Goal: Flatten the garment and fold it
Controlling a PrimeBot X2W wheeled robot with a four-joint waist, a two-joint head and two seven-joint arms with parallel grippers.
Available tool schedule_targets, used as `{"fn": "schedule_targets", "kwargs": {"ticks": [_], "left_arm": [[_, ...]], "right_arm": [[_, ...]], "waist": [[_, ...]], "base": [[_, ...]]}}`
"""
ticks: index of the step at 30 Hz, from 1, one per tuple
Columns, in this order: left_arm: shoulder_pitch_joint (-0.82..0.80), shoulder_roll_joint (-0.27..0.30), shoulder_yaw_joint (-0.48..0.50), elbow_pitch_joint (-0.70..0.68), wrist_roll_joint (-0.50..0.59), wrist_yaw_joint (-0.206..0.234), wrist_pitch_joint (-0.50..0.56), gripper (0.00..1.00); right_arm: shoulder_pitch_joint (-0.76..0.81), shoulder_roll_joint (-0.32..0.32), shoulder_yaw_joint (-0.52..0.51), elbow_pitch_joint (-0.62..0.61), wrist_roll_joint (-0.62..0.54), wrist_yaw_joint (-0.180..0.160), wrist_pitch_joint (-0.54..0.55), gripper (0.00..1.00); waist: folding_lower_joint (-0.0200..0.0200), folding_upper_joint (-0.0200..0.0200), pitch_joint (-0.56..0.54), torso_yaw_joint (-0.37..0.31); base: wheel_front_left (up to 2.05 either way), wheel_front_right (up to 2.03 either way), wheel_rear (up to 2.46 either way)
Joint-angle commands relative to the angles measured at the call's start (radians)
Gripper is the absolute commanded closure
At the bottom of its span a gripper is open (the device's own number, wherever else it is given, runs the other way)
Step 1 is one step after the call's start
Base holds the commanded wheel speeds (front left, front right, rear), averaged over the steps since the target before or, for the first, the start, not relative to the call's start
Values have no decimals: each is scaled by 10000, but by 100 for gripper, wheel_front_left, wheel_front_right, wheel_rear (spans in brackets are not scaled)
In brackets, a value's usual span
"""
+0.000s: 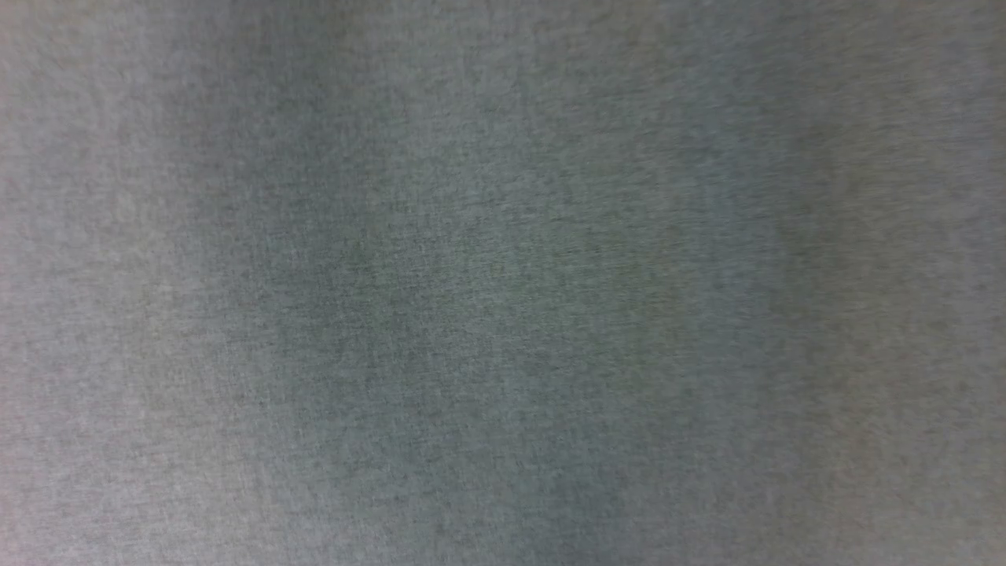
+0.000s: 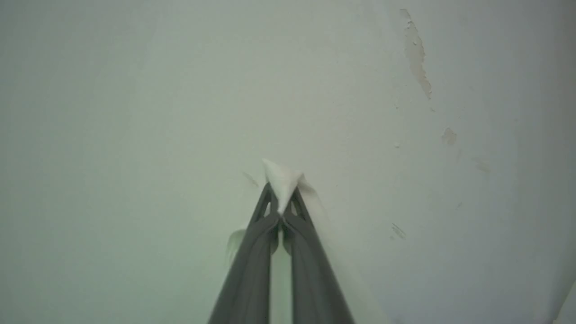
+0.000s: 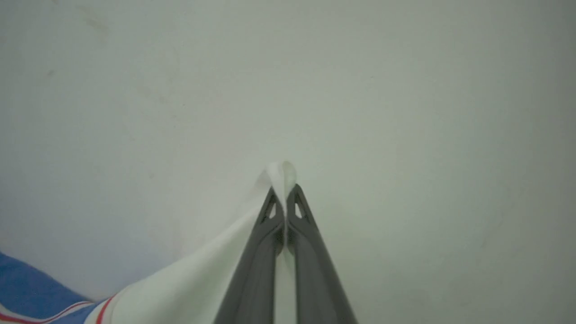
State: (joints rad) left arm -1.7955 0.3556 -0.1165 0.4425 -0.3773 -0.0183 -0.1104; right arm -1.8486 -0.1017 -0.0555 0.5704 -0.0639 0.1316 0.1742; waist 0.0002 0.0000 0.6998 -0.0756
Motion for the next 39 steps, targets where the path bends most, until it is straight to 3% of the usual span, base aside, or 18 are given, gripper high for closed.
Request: {"fn": "schedule_targets", "kwargs": {"ticks": [1,6,12,17,23,31,39], "left_arm": [[466,91,27,16,-143,-230,-164,100],[1537,184,-140,-288,-395,-652,-454,100],[3740,274,-141,-1561,-1106,-898,-617,100],[6176,465,144,-3354,-1740,-853,-391,100],[10227,707,349,-5829,-2159,-418,168,100],[15398,485,99,-7568,-2481,203,458,100],[19008,416,-504,-7477,-3467,-153,803,100]], "right_arm": [[-2,-106,195,137,1,-9,-194,100],[386,-406,896,344,457,-9,-415,100],[1616,-995,2146,-289,2171,-9,-620,100],[3795,-1664,2750,-2337,3966,-9,-83,100],[8032,-2185,2062,-5464,5229,-9,936,100],[13734,-1100,1144,-8404,6117,-9,1994,100],[17957,-462,590,-8861,7004,-9,2265,100]], "waist": [[-2,0,618,390],[-2,0,488,626],[-2,0,-244,912],[-2,0,-1167,959],[-2,0,-2550,1012],[-2,0,-4202,939],[-2,0,-5323,944]], "base": [[0,0,0],[0,0,0],[0,0,0],[0,0,0],[0,0,0],[0,0,0],[0,0,0]]}}
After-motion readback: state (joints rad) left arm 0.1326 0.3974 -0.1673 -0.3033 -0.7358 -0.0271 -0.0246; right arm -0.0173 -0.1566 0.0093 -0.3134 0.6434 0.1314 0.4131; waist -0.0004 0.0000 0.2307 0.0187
